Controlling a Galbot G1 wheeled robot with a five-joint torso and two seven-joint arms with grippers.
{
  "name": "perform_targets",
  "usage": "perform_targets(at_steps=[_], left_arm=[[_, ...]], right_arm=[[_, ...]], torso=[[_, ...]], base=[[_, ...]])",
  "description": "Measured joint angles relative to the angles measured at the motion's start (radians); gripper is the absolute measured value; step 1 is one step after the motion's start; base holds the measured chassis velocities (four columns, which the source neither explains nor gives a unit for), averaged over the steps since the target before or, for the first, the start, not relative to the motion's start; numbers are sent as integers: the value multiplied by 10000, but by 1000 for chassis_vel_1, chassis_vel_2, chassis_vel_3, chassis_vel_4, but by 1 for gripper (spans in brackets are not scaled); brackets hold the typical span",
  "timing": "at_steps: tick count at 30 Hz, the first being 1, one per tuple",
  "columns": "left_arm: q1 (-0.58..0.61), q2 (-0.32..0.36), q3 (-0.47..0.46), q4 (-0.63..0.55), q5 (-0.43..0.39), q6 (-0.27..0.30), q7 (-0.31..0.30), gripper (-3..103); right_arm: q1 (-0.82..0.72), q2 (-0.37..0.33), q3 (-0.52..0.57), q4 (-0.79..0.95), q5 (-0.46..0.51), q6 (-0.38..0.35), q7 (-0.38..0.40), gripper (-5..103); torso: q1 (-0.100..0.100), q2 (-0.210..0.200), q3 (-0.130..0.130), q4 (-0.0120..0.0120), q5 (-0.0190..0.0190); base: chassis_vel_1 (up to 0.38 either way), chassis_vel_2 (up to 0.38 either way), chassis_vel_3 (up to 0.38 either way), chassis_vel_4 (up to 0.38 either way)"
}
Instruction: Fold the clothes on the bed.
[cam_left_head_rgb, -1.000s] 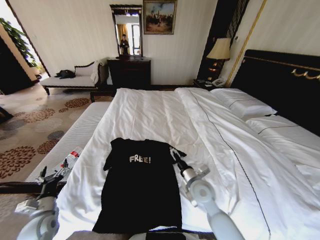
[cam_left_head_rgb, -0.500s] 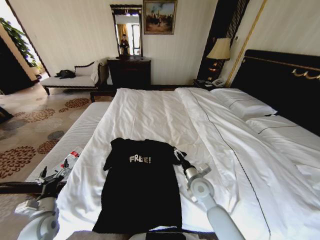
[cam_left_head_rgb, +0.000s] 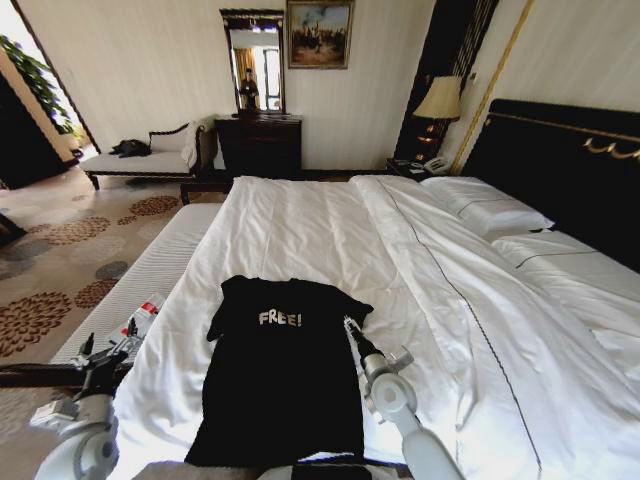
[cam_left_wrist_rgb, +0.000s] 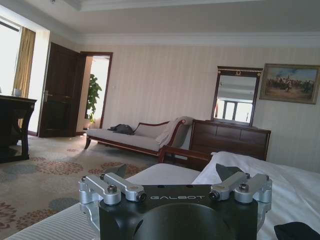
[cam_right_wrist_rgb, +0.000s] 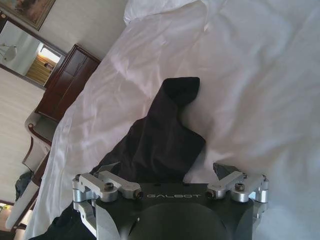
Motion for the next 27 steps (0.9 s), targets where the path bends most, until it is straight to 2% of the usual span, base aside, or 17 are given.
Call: perform_targets(at_steps=[12,27], left_arm=[[2,-33,7,58,9,-42,-11,100],[-84,-74,75,159,47,-58,-7,100]], right_arm=[[850,590,-23,-1147,-32,628,-1054,100],[464,794,-12,-1016,-324,780,-1139,100]], torso=[[0,-1,0,1,0],[0,0,0,0,-1]], base=[[0,0,0,0],[0,0,0,0]])
